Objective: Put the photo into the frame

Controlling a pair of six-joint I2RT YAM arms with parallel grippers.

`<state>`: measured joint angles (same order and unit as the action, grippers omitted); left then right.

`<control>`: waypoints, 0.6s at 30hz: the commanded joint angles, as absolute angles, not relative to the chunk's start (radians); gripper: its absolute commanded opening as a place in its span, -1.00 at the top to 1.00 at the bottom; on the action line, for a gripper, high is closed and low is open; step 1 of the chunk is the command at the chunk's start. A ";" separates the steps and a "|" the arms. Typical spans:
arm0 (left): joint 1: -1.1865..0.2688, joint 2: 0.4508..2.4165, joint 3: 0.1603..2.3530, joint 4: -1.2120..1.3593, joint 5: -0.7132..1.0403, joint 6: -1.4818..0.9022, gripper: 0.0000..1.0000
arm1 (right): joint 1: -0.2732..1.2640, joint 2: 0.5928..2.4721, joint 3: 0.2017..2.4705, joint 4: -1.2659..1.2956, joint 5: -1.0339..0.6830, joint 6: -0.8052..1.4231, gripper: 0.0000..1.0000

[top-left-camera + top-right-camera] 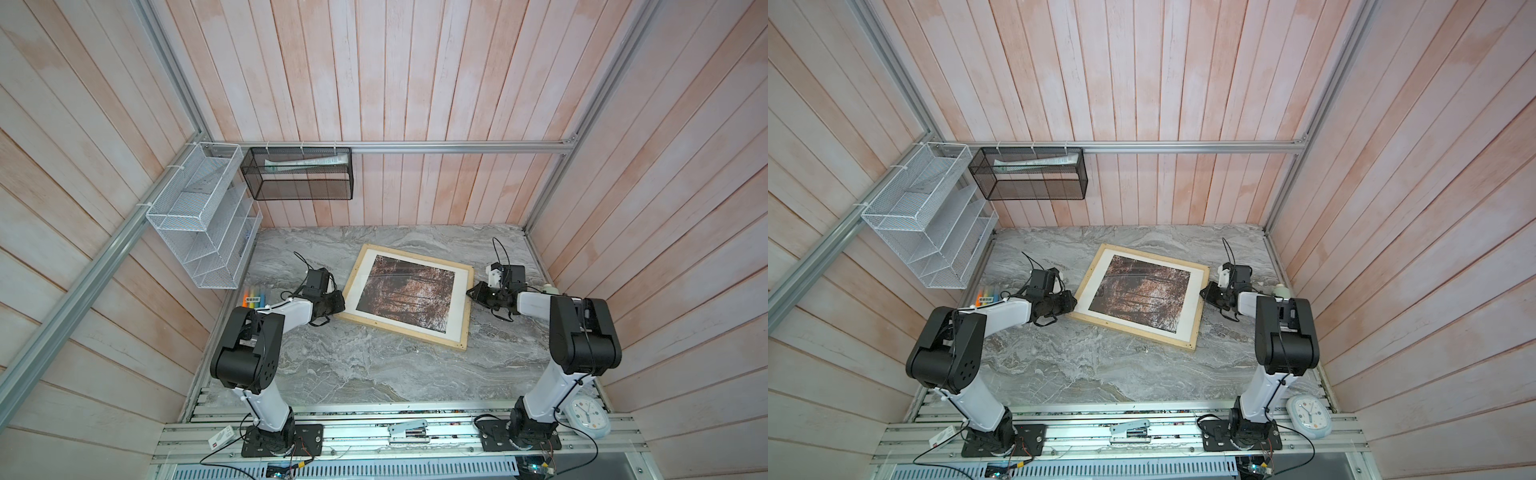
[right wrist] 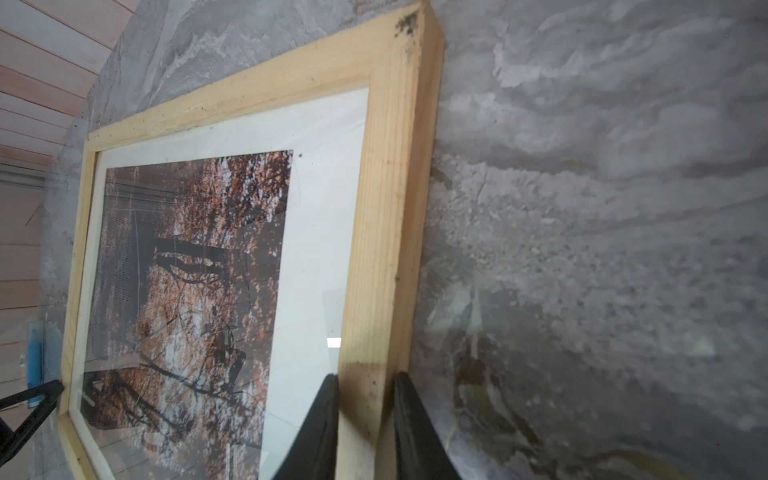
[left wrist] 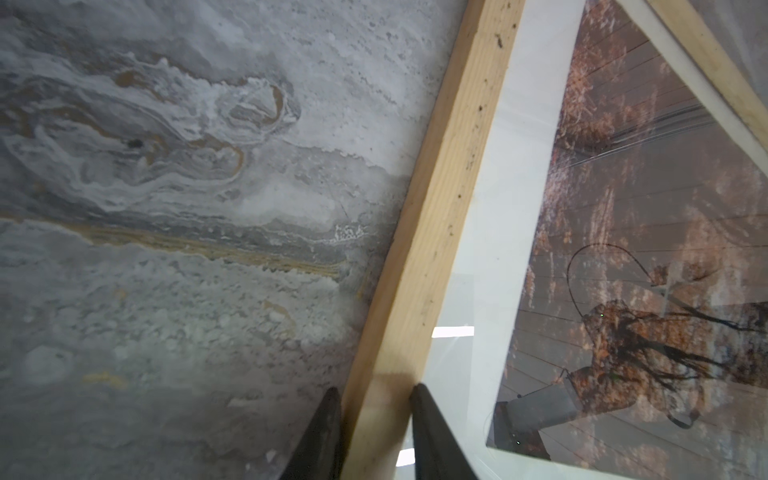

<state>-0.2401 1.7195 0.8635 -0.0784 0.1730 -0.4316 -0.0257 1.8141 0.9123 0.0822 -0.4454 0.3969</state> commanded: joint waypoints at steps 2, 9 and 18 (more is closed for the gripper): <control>-0.311 1.714 0.800 -0.098 0.223 -0.477 0.40 | 0.014 1.872 0.971 0.041 -0.495 0.400 0.51; -0.385 1.684 0.707 -0.070 0.240 -0.521 0.40 | 0.026 1.953 1.096 0.003 -0.511 0.389 0.51; -0.423 1.554 0.546 0.006 0.303 -0.578 0.30 | 0.033 2.048 1.219 -0.027 -0.533 0.383 0.50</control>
